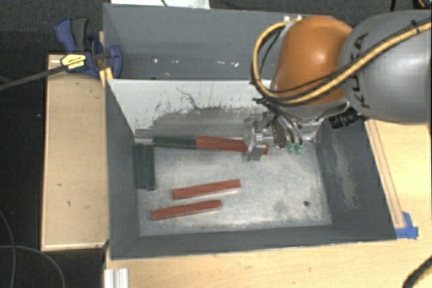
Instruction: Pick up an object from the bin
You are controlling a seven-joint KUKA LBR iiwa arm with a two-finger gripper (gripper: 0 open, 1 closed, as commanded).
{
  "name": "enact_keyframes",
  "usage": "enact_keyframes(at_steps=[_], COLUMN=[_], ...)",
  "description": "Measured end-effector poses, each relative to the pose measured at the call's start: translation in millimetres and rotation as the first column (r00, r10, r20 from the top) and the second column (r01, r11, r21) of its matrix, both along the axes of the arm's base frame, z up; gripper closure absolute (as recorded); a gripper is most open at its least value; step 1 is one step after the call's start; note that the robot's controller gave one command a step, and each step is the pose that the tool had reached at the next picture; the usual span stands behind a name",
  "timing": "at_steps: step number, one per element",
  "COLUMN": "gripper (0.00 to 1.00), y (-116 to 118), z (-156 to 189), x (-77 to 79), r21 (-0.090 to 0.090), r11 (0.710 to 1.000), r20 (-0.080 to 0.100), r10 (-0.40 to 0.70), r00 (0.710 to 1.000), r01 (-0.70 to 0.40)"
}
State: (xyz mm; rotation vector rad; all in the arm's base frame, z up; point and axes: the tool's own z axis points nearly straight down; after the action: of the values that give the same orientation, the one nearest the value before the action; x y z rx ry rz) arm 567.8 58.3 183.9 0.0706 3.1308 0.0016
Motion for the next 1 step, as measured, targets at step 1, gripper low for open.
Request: enact_keyframes(at_steps=[1], gripper=[1.00], y=[1.3], z=[70.4], x=[-2.8], r21=[0.001], r11=[1.000], r20=[0.001], r10=[0.002], r00=[1.000], r01=[-0.002])
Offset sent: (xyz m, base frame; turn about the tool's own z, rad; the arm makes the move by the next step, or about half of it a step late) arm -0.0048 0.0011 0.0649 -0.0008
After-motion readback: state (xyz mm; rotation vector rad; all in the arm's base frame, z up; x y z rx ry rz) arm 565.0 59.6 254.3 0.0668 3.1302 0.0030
